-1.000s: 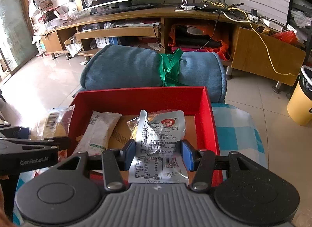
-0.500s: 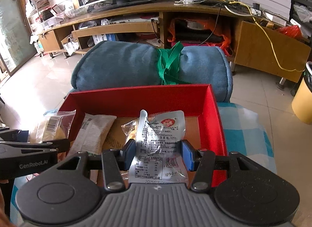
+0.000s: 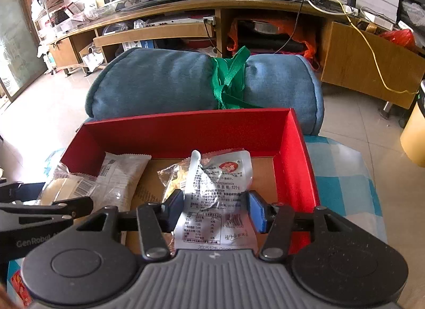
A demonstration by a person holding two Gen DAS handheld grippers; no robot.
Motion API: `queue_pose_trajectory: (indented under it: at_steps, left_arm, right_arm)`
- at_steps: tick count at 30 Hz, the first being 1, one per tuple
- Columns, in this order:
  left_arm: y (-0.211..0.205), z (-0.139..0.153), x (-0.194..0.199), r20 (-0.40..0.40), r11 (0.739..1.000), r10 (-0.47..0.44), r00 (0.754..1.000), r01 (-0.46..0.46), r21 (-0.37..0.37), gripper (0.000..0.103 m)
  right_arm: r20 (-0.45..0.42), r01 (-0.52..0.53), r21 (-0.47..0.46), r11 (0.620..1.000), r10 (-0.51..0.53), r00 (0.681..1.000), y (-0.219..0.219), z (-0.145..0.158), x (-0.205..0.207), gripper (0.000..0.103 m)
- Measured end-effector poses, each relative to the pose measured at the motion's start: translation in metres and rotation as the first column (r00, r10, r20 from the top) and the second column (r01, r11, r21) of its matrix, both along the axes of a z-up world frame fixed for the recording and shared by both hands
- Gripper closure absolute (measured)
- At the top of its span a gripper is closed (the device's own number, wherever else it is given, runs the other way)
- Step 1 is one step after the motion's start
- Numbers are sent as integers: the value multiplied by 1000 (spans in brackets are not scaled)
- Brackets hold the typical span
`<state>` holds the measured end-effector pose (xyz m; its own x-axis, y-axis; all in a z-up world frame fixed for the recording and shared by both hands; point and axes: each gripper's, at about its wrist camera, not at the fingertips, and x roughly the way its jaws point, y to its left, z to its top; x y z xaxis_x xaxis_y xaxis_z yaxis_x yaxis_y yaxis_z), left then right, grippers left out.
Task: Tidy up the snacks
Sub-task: 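Lower the cake and white packet into the box and open both tools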
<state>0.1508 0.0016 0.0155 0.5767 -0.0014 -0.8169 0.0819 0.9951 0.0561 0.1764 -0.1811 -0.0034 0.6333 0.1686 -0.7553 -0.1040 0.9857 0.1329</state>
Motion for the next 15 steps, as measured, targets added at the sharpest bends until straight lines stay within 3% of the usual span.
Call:
queue_pose_trajectory:
  at_steps: [15]
  left_arm:
    - [-1, 14, -6, 46, 1000, -9, 999, 9, 2, 21]
  right_arm:
    - [35, 11, 28, 1000, -12, 999, -3, 12, -4, 49]
